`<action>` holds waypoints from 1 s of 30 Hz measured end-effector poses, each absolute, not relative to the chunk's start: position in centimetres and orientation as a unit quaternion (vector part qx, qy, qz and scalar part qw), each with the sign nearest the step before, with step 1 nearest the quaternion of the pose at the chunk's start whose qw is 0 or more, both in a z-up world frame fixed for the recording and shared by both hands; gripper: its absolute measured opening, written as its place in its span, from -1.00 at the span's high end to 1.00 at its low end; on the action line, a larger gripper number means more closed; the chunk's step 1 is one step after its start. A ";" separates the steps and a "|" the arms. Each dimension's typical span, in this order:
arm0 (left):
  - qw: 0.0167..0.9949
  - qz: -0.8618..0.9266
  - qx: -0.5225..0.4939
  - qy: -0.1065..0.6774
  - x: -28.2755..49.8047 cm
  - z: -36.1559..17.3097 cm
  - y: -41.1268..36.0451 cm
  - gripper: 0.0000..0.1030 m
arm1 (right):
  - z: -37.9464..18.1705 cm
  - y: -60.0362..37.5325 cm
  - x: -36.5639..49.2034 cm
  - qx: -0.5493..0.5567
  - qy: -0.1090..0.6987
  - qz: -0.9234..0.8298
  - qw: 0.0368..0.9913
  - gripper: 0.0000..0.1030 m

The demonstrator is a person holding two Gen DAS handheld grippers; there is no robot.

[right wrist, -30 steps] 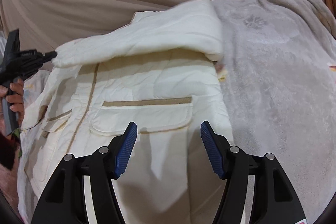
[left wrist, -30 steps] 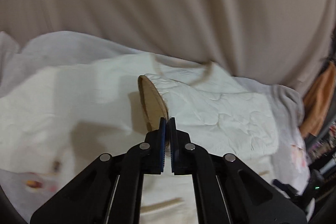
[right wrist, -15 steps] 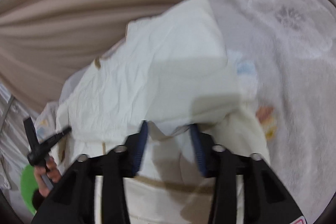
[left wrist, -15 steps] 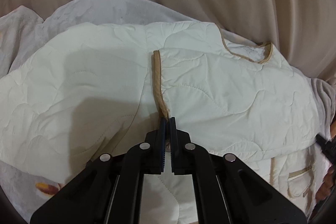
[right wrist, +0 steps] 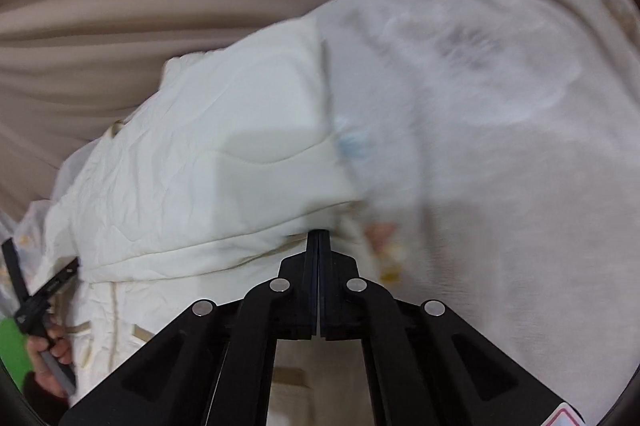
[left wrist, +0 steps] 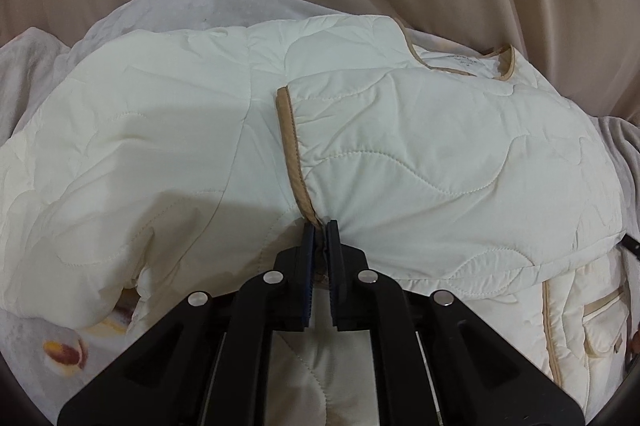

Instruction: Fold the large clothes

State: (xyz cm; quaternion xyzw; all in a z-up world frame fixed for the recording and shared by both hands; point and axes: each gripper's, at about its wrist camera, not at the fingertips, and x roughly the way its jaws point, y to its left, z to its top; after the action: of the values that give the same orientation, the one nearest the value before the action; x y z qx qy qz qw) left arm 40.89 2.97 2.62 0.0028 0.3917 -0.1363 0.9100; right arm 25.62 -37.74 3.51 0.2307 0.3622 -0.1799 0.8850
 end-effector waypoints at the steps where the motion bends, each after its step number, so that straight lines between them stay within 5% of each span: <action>1: 0.911 -0.134 0.006 0.390 40.9 2.5 2.8 0.87 | 5.0 -37.7 25.2 0.219 0.347 -0.184 0.893 0.97; 9: 0.915 -0.125 0.020 0.383 40.3 2.5 2.4 0.83 | 10.6 -30.6 30.6 0.125 0.317 -0.081 0.937 0.89; 16: 0.912 -0.136 0.002 0.386 40.6 2.6 2.9 0.81 | 3.3 -31.4 34.8 0.068 0.378 -0.133 0.914 1.00; 20: 0.910 -0.151 -0.009 0.386 40.6 2.7 3.1 0.63 | 1.7 -37.2 32.3 0.155 0.369 -0.157 0.903 1.00; 23: 0.914 -0.152 -0.020 0.376 39.9 3.7 3.6 0.39 | 1.6 -37.6 31.8 0.121 0.382 -0.190 0.896 1.00; 26: 0.925 -0.159 -0.032 0.344 38.4 7.2 4.3 0.33 | 3.9 -37.8 30.8 0.110 0.366 -0.207 0.901 1.00; 30: 0.933 -0.161 -0.046 0.319 38.7 11.3 3.3 -0.03 | 7.9 -37.0 31.6 0.156 0.326 -0.148 0.921 0.88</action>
State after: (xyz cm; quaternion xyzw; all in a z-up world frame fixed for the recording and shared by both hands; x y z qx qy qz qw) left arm 38.72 3.31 11.34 -0.0461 0.3191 -0.1607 0.9329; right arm 31.58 -36.99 7.92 0.1559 0.3258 -0.1477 0.9207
